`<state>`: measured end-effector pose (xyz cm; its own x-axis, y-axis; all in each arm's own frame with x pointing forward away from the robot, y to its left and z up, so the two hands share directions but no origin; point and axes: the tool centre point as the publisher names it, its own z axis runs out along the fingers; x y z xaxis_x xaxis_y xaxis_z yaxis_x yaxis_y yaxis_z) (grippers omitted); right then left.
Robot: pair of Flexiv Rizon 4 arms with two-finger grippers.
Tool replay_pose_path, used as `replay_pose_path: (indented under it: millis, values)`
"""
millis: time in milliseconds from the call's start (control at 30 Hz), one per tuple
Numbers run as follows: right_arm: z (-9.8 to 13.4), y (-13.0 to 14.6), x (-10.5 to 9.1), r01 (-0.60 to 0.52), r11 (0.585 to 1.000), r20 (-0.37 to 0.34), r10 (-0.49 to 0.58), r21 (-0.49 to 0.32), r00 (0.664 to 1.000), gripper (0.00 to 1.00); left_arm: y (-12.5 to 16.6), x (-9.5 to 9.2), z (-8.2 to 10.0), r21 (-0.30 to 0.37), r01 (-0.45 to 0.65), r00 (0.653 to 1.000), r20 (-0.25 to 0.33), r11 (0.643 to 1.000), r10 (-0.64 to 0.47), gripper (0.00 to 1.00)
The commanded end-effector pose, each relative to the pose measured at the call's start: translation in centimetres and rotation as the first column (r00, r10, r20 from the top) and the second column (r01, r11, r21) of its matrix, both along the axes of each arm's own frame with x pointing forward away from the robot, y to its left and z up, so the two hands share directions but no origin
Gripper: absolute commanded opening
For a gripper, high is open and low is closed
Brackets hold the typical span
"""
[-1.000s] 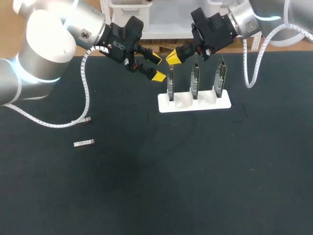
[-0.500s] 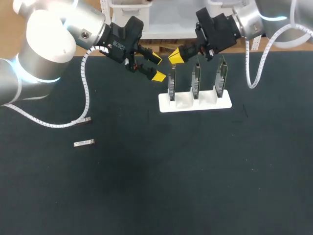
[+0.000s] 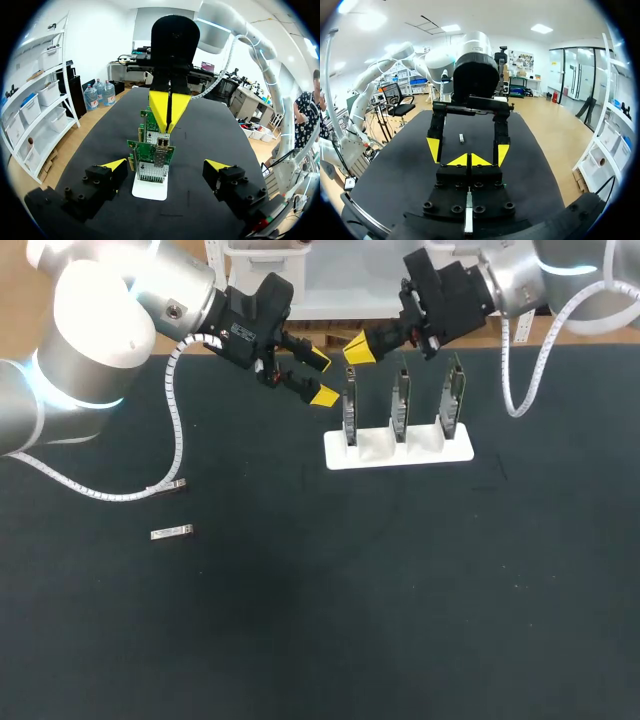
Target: Pick up the optical module with the left hand, and insert it into the network port with the right hand.
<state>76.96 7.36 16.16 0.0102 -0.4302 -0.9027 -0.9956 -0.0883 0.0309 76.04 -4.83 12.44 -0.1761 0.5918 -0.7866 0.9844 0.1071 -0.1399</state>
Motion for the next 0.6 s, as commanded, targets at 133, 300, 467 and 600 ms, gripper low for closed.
replay_pose_path:
  millis: [133,300,467,600]
  values:
    - [1.4,-1.1,-0.5,0.007,1.0,0.022,-0.008,0.015,1.0,0.0,0.0,-0.1,0.1,0.004,-0.003,1.0,-0.001,1.0,0.003,1.0]
    - [2.4,-2.4,-0.5,0.016,1.0,0.038,-0.017,0.023,0.999,0.0,0.0,-0.1,0.1,0.004,-0.003,1.0,-0.001,1.0,0.003,1.0]
    - [2.9,-4.1,-0.1,0.036,0.999,0.039,-0.037,0.022,0.999,0.0,0.0,-0.1,0.1,0.004,-0.003,1.0,-0.001,1.0,0.003,1.0]
    - [3.3,-5.5,0.2,0.048,0.999,0.025,-0.049,0.021,0.998,0.0,0.0,-0.1,0.1,0.004,-0.003,1.0,-0.001,1.0,0.003,1.0]
